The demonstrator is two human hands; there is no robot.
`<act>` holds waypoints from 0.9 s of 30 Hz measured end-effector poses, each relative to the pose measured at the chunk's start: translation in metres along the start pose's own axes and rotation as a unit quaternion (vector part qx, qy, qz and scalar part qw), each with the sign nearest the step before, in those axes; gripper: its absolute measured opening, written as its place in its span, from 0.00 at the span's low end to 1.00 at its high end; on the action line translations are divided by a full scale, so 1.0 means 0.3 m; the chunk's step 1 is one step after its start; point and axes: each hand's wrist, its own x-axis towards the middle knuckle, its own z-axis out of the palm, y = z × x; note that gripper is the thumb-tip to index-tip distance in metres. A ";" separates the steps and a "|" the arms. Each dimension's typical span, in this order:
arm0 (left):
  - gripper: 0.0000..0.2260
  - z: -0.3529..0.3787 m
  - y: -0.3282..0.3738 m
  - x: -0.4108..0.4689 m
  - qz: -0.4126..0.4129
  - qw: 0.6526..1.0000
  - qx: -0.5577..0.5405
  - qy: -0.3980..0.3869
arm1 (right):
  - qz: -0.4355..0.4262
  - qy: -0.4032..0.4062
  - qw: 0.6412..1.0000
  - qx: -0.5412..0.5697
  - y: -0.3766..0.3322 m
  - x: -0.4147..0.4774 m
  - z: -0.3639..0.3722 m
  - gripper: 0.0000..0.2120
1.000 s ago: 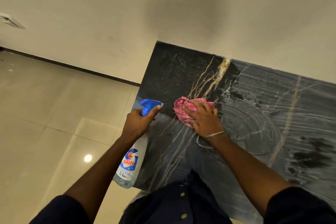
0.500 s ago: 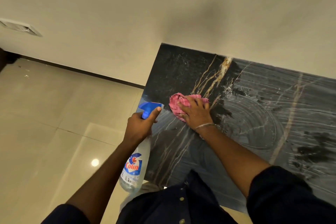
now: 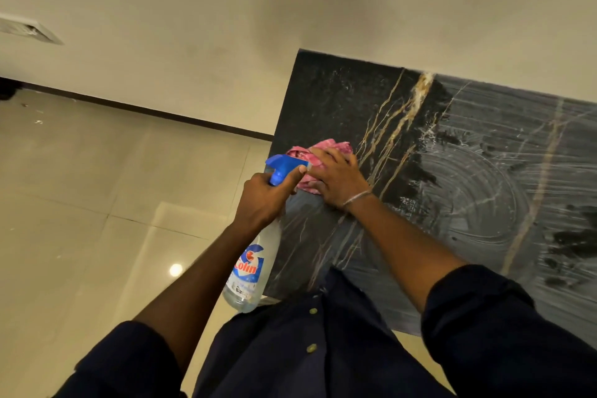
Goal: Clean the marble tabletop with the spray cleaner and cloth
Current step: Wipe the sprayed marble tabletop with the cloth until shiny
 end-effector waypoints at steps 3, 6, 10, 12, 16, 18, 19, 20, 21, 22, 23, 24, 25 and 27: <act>0.22 0.000 0.007 -0.004 0.000 1.000 0.002 -0.009 | 0.027 0.025 0.999 -0.004 0.138 -0.178 0.024 0.25; 0.22 0.005 0.017 -0.002 -0.004 1.000 -0.003 -0.026 | 0.065 0.027 0.997 -0.009 0.220 -0.291 0.025 0.25; 0.20 0.012 0.025 -0.011 -0.001 0.999 0.001 -0.043 | 0.087 0.006 0.996 -0.031 0.202 -0.296 -0.001 0.27; 0.17 0.011 0.025 -0.017 -0.001 0.999 0.004 -0.045 | 0.082 -0.015 0.995 -0.046 0.162 -0.250 -0.016 0.25; 0.18 -0.016 0.010 -0.027 -0.014 0.999 0.006 -0.035 | 0.031 -0.030 0.998 -0.040 -0.001 -0.092 -0.045 0.25; 0.17 -0.036 -0.008 -0.031 -0.019 1.000 0.003 -0.025 | 0.008 -0.041 0.999 -0.027 -0.109 0.014 -0.050 0.29; 0.18 -0.043 -0.019 -0.032 -0.022 1.000 0.000 -0.019 | 0.006 -0.050 0.999 -0.010 -0.155 0.059 -0.044 0.33; 0.19 -0.049 -0.028 -0.033 -0.028 1.000 -0.003 -0.012 | 0.007 -0.059 0.998 0.007 -0.192 0.093 -0.034 0.36; 0.20 -0.052 -0.036 -0.033 -0.035 0.999 -0.007 -0.006 | 0.006 -0.063 0.998 0.016 -0.215 0.115 -0.023 0.37; 0.20 -0.053 -0.037 -0.033 -0.039 0.999 -0.008 -0.003 | 0.003 -0.061 0.998 0.021 -0.224 0.127 -0.017 0.38; 0.20 -0.053 -0.036 -0.032 -0.039 0.999 -0.007 -0.004 | -0.002 -0.057 0.998 0.020 -0.224 0.121 -0.024 0.37; 0.19 -0.052 -0.031 -0.031 -0.036 0.999 -0.005 -0.010 | -0.007 -0.050 0.999 0.016 -0.211 0.103 -0.031 0.37; 0.18 -0.050 -0.025 -0.029 -0.031 0.999 -0.004 -0.018 | -0.015 -0.044 0.999 0.001 -0.193 0.074 -0.041 0.35; 0.17 -0.045 -0.017 -0.029 -0.021 0.999 -0.004 -0.035 | -0.033 -0.050 0.997 -0.045 -0.137 -0.015 -0.045 0.30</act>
